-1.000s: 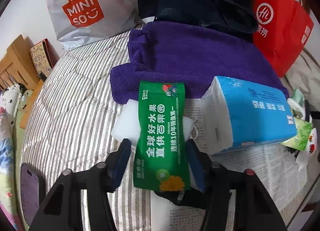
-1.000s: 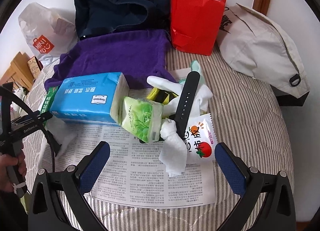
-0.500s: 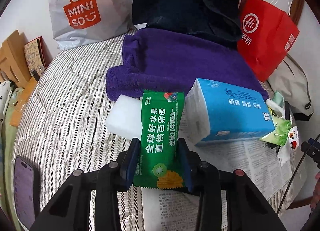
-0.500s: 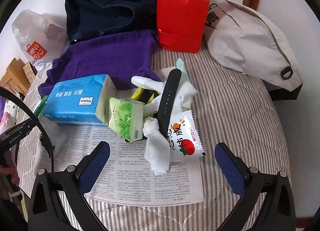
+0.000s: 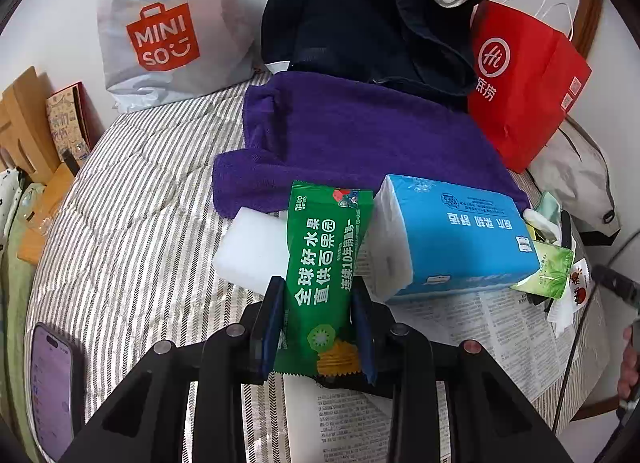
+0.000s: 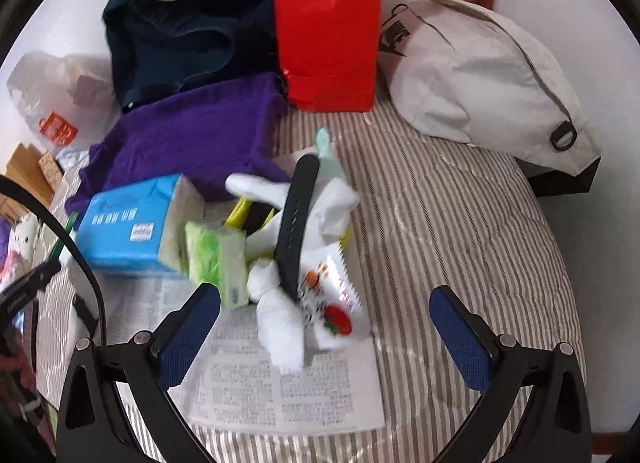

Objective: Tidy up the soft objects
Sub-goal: 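Close the right tool on the white cotton gloves while the left tool holds the packet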

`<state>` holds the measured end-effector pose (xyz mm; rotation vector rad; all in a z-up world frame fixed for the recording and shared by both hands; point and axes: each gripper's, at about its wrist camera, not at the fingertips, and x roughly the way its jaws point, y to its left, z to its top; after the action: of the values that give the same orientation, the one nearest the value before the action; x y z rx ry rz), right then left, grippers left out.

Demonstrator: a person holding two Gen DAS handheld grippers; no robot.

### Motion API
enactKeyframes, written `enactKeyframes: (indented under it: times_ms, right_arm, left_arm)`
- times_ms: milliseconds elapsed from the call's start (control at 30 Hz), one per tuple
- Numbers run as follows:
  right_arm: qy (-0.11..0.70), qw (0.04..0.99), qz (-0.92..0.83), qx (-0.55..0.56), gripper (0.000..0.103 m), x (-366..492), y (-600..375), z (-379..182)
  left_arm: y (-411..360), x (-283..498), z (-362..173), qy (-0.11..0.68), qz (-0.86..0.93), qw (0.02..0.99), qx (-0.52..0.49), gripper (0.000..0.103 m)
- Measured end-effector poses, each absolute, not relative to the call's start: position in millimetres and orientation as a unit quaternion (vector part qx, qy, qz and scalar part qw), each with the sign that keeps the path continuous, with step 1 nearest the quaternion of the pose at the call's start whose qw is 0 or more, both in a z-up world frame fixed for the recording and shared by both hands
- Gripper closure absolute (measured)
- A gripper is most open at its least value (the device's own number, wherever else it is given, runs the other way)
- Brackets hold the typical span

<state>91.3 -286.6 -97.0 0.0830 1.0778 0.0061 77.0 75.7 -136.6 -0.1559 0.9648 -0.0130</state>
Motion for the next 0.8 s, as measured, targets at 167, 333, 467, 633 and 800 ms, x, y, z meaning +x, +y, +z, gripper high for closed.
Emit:
enactKeyframes:
  times_ms: [167, 333, 467, 633, 800]
  right_arm:
    - [0.503, 0.862, 0.013, 0.052, 0.014, 109.3, -284.4, -105.7]
    - [0.511, 0.858, 0.024, 0.033, 0.034, 124.7, -271.4, -124.3]
    - [0.520, 0.854, 0.029, -0.004, 0.065, 132.9, -259.9, -142.8]
    - [0.522, 0.853, 0.015, -0.013, 0.066, 134.4, -274.1, -142.0]
    - [0.525, 0.851, -0.008, -0.006, 0.050, 127.7, -296.5, -132.9]
  left_arm:
    - [74.9, 78.9, -137.8, 0.464, -0.008, 0.882, -0.079, 0.072]
    - [74.9, 80.0, -139.7, 0.467, -0.010, 0.881, -0.081, 0.072]
    - [74.3, 81.6, -141.7, 0.470, -0.016, 0.879, -0.082, 0.072]
    - [72.1, 83.2, -143.6, 0.471, -0.023, 0.878, -0.083, 0.072]
    - [70.8, 82.8, -143.6, 0.470, -0.029, 0.878, -0.084, 0.072]
